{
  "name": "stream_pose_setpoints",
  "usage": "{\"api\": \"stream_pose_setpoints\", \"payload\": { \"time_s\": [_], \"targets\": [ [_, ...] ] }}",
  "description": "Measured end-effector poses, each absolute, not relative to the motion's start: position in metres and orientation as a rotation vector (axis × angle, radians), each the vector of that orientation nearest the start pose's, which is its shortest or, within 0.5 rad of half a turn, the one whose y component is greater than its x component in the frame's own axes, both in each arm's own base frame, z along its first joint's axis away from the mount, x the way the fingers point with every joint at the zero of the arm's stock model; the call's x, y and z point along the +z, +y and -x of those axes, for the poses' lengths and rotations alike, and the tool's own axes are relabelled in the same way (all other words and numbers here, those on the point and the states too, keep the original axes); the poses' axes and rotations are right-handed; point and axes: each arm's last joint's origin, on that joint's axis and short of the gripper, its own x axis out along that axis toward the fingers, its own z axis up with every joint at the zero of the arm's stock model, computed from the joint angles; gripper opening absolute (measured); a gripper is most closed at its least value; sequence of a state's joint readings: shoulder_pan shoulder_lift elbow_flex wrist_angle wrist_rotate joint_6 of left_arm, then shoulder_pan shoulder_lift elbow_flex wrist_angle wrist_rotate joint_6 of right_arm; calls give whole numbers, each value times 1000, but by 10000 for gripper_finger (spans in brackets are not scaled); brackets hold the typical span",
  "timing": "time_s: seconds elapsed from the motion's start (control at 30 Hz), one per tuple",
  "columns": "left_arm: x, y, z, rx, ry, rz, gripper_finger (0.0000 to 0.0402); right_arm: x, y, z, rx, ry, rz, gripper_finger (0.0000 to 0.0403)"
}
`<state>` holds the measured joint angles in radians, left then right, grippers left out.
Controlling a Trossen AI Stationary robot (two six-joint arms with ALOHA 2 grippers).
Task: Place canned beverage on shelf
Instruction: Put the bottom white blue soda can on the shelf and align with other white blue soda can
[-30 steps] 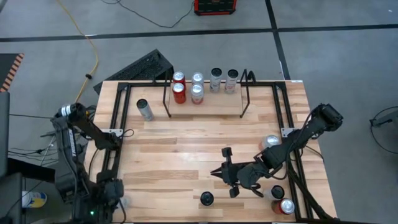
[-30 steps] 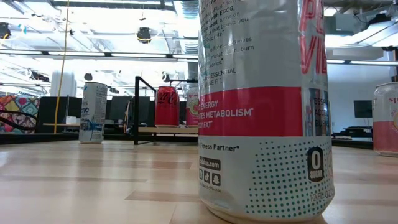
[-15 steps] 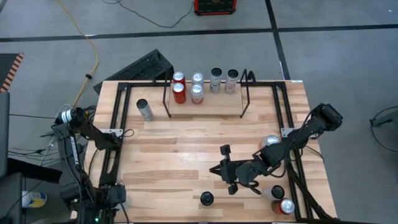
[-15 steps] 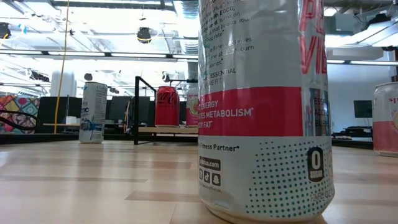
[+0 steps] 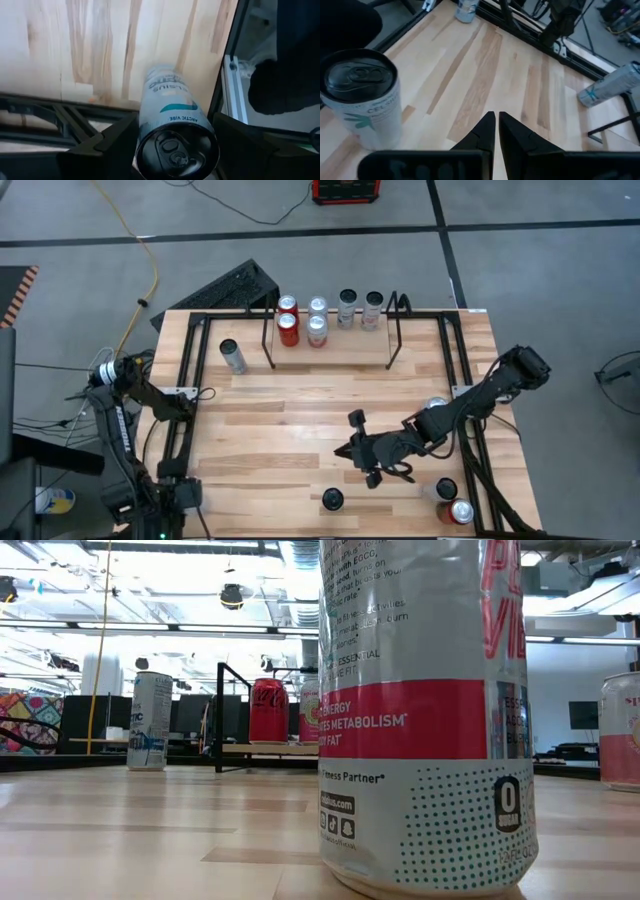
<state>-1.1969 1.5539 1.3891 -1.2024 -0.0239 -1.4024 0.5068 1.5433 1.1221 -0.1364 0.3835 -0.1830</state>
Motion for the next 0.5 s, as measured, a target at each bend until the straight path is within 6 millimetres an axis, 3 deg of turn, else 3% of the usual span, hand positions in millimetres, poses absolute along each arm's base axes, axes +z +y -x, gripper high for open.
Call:
{"api": "stream_pose_setpoints", "payload": {
  "time_s": [0.5],
  "targets": [
    [292,-264,-114,35,1376,288,240,272,157,-303,170,492,391,49]
  ]
}}
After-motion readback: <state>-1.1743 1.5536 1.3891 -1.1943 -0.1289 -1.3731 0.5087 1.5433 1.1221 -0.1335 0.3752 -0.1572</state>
